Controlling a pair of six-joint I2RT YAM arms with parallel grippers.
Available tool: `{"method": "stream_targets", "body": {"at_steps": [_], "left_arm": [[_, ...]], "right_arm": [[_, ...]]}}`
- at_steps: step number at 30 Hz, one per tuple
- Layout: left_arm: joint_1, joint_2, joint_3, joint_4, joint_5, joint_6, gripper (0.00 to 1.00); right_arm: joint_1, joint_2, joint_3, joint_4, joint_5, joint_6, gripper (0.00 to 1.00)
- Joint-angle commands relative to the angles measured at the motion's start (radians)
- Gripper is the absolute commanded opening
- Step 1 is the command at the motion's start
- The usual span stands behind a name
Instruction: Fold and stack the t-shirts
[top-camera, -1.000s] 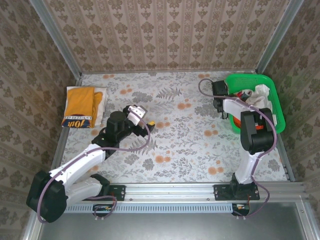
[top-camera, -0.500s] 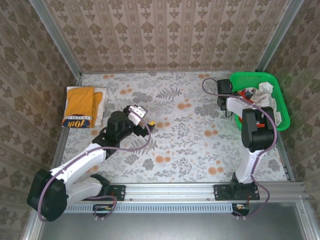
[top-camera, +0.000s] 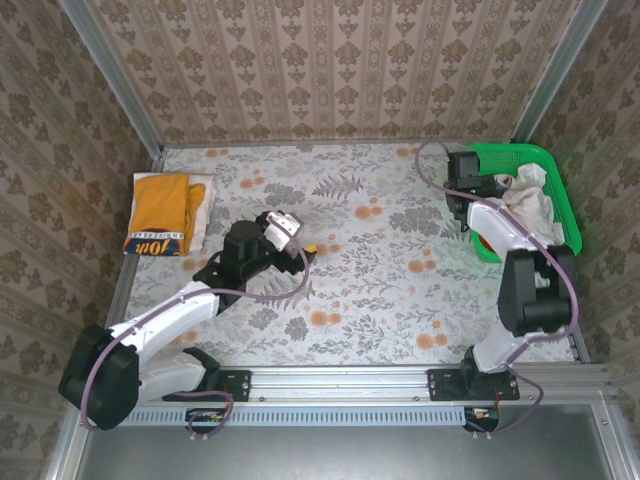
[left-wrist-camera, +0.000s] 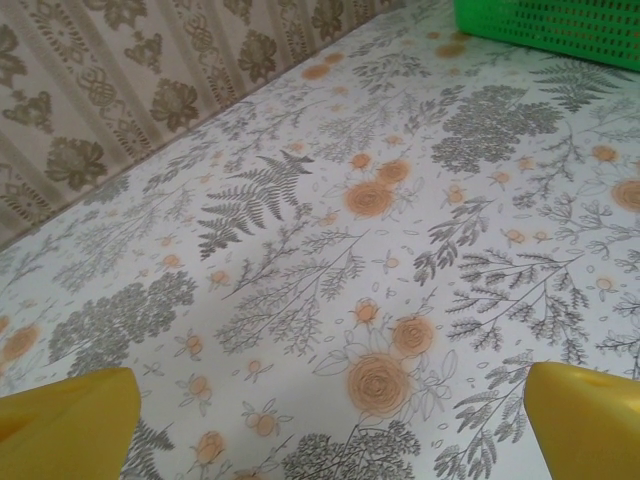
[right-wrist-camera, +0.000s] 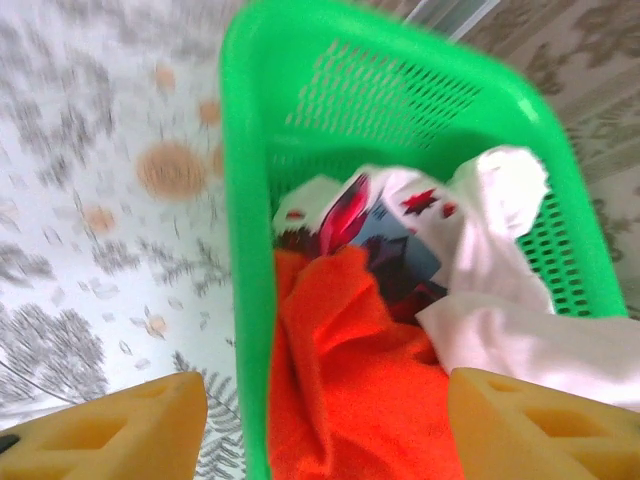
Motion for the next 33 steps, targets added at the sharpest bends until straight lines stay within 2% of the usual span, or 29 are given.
{"method": "stream_targets", "body": {"at_steps": [1,7,12,19,20,22,24,25,33], "left_arm": [[-0.033,0.030,0.052,0.048,0.027,0.029,1.00],[-0.065,0.074,0.063,0.080,0.033,0.033,1.00],[-0.068,0.098,0.071,0.090,0.041,0.041,1.00],[-0.069,0.105,0.067,0.103,0.048,0.042,1.00],[-0.070,0.103,0.064,0.103,0.046,0.042,1.00],[-0.071,0.095,0.060,0.101,0.040,0.042,1.00],[-0.073,0.084,0.052,0.099,0.033,0.042,1.00],[-0.074,0.079,0.047,0.099,0.030,0.043,1.00],[-0.074,0.071,0.037,0.107,0.022,0.044,1.00]], "right_arm": [[-0.029,-0.088,-0.042,-0.010,-0.044,0.205,0.66],[-0.132,-0.114,-0.060,-0.149,-0.160,0.421,0.57],[-0.204,-0.079,-0.085,-0.200,-0.256,0.524,0.57],[-0.296,0.048,-0.074,-0.206,-0.378,0.625,0.55],[-0.306,0.061,-0.069,-0.206,-0.399,0.634,0.51],[-0.319,0.063,-0.067,-0.203,-0.421,0.647,0.32],[-0.321,0.032,-0.070,-0.193,-0.410,0.652,0.05],[-0.323,0.013,-0.072,-0.186,-0.403,0.648,0.00],[-0.319,-0.274,-0.111,-0.061,-0.390,0.562,0.00]]}}
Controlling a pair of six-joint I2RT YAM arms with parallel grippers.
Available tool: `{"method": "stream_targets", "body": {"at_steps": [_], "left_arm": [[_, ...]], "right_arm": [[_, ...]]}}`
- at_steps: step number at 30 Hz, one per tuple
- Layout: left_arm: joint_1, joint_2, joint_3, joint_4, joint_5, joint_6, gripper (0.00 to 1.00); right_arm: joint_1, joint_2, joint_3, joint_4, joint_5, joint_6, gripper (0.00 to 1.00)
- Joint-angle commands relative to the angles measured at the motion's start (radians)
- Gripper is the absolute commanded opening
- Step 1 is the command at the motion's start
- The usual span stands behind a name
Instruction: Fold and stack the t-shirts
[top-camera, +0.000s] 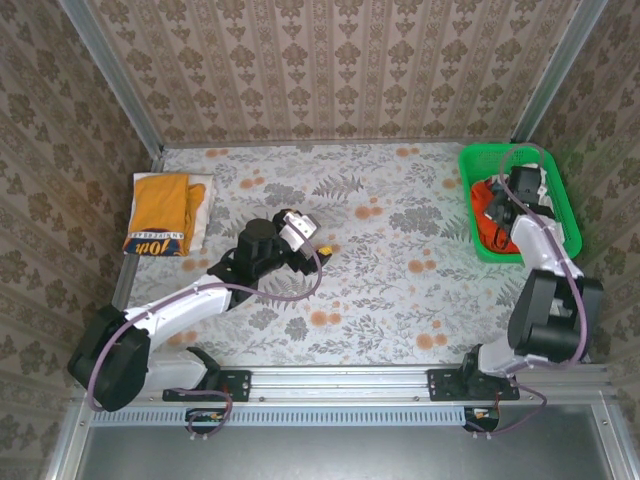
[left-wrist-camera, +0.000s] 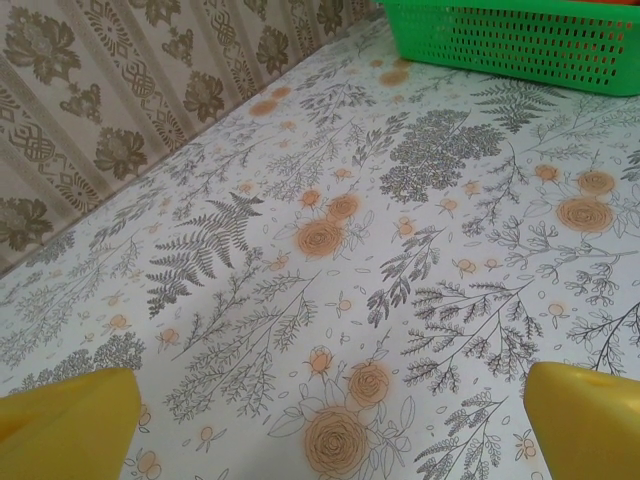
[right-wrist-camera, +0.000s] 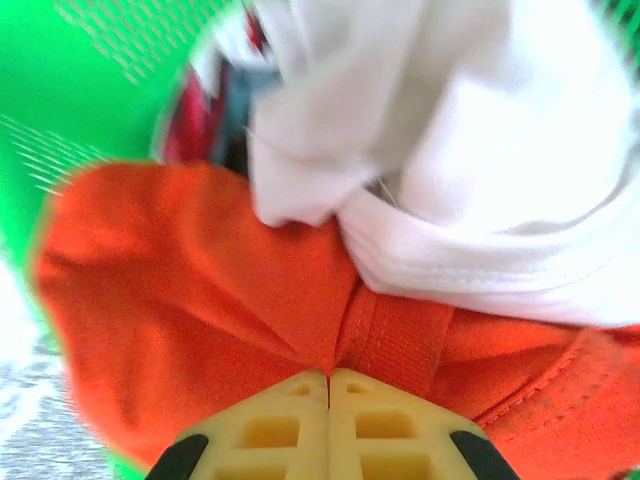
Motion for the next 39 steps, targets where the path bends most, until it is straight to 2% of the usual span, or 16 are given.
{"method": "stream_targets", "body": {"at_steps": [1,8,17,22,27,34,39], "left_arm": [[-0.007,-0.015,0.003,0.028,0.001,0.014,1.00],[-0.008,0.009,0.014,0.059,0.024,0.000,1.00],[-0.008,0.008,-0.010,0.090,0.022,-0.014,1.00],[-0.004,0.001,-0.022,0.108,0.011,-0.026,1.00],[0.015,-0.006,-0.041,0.127,0.012,-0.051,1.00],[0.042,-0.015,-0.076,0.179,0.019,-0.102,1.00],[0.060,-0.030,-0.093,0.190,0.022,-0.118,1.00]], "right_arm": [[0.008,-0.146,0.004,0.088,-0.021,-0.058,0.00],[0.028,-0.281,0.145,0.123,-0.075,-0.114,0.00],[0.057,-0.254,0.457,0.079,-0.252,-0.137,0.00],[0.151,-0.221,0.586,0.048,-0.262,-0.201,0.00],[0.286,-0.167,0.714,0.004,-0.225,-0.302,0.00],[0.445,-0.085,0.838,-0.033,-0.280,-0.356,0.00],[0.532,0.037,1.001,-0.092,-0.356,-0.365,0.00]]}}
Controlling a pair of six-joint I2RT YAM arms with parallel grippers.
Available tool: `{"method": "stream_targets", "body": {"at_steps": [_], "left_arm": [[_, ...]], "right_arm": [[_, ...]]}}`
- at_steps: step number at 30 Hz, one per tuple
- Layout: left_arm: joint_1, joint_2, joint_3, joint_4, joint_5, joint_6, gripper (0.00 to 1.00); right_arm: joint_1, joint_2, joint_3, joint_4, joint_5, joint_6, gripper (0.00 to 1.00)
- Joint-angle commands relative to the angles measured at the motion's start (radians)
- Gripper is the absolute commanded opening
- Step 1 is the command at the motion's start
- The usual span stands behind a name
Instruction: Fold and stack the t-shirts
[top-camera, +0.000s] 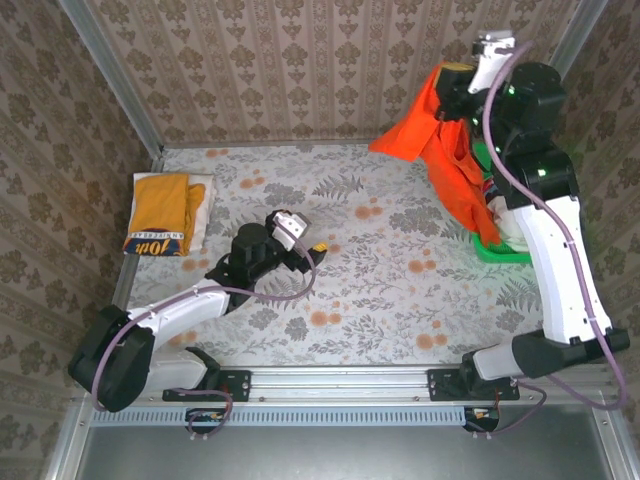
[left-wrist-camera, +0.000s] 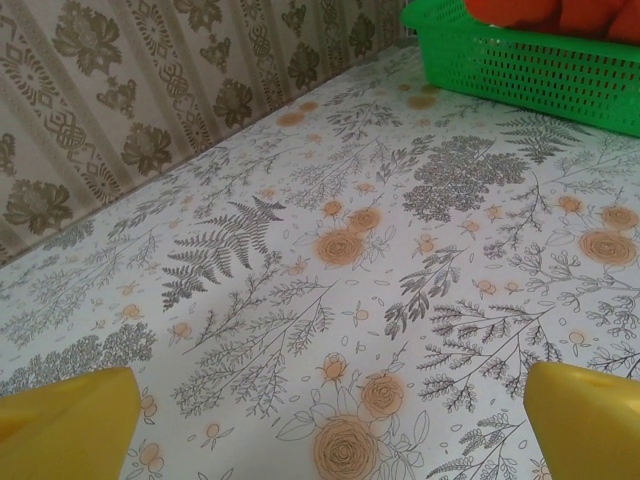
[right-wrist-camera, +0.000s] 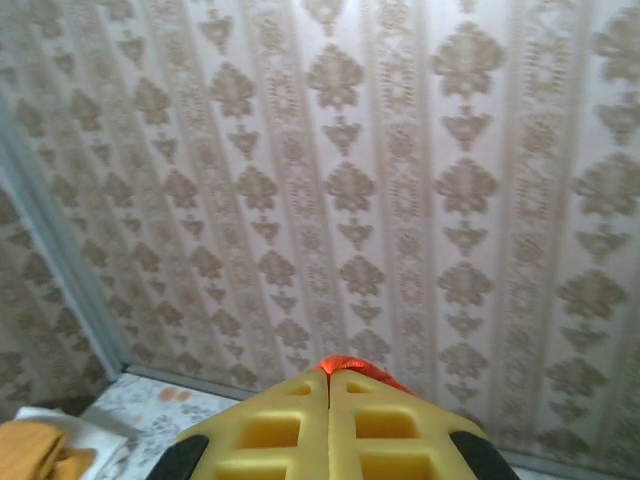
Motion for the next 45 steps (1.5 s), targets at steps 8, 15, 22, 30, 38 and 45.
{"method": "stream_targets", "body": {"at_steps": [8,15,22,30,38,45], "left_arm": [[0.029,-0.018,-0.022,0.071,0.020,-0.059,1.00],[0.058,-0.032,-0.041,0.091,0.017,-0.094,1.00],[0.082,-0.060,-0.065,0.086,-0.015,-0.112,1.00],[0.115,-0.131,-0.120,0.058,-0.080,-0.148,1.00],[0.183,-0.039,-0.018,-0.103,-0.258,-0.426,1.00],[0.261,0.200,0.230,-0.446,-0.364,-0.715,1.00]], "right_arm": [[0.060,0.258,0.490,-0.109,-0.287,0.050,0.00],[0.058,0.387,0.768,-0.172,-0.302,0.039,0.00],[0.054,0.320,0.548,-0.242,-0.268,-0.033,0.02],[-0.071,-0.104,-0.530,0.122,-0.027,0.074,0.43],[-0.108,-0.206,-0.885,0.119,0.073,0.101,0.79],[0.100,-0.028,-0.901,0.187,0.115,0.038,0.83]]}}
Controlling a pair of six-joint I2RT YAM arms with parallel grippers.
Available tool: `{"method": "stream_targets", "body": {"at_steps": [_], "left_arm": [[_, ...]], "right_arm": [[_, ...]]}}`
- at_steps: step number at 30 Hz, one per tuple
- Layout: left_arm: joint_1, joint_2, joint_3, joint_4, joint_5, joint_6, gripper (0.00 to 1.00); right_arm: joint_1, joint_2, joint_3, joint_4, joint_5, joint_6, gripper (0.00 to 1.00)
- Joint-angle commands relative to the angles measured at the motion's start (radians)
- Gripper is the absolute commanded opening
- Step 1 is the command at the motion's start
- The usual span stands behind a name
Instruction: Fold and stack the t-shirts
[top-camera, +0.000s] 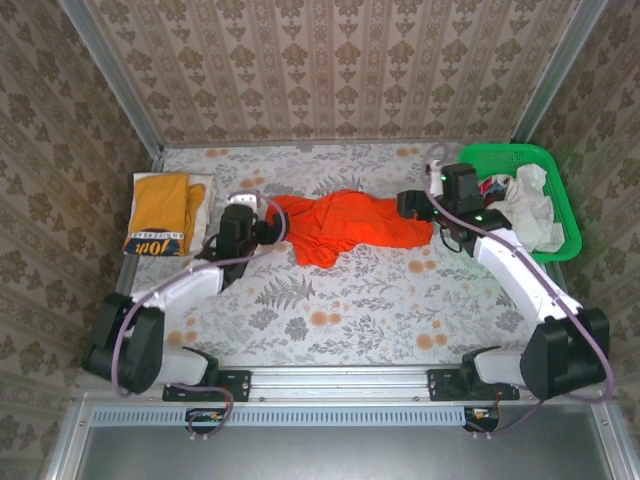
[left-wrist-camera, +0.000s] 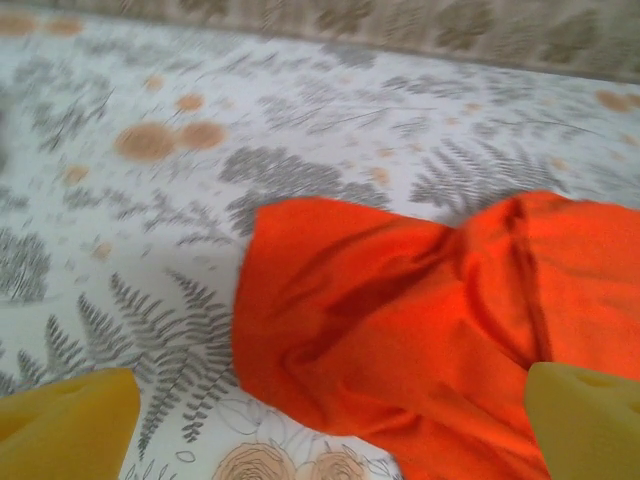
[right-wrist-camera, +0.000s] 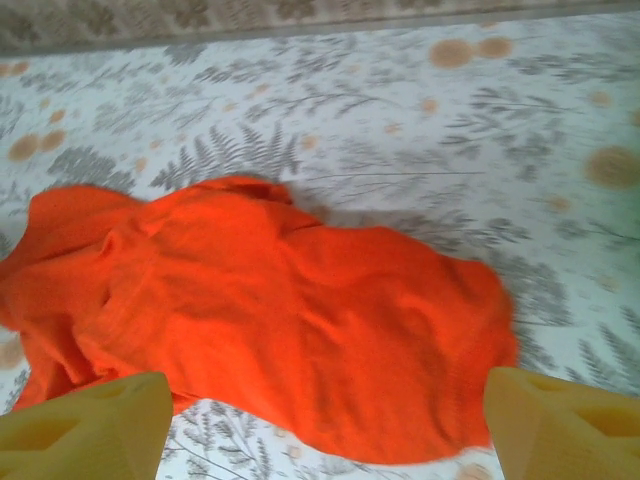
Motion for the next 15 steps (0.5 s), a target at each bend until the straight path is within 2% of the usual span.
{"method": "stream_targets", "body": {"at_steps": [1,5,9,15], "left_arm": [[0.039,0.091,0.108,-0.218,-0.074,-0.197,1.00],[0.073,0.212,0.212,-0.295,-0.038,-0.273,0.97],[0.078,0.318,0.294,-0.335,0.015,-0.333,0.91],[0.078,0.409,0.358,-0.359,0.049,-0.390,0.84]], "right_arm": [[0.105,0.120,0.017,0.068,0.058,-0.040,0.82],[0.228,0.292,0.116,0.083,0.102,-0.052,0.79],[0.319,0.466,0.256,0.054,0.136,-0.066,0.71],[0.397,0.672,0.432,-0.018,0.205,-0.111,0.67]]}}
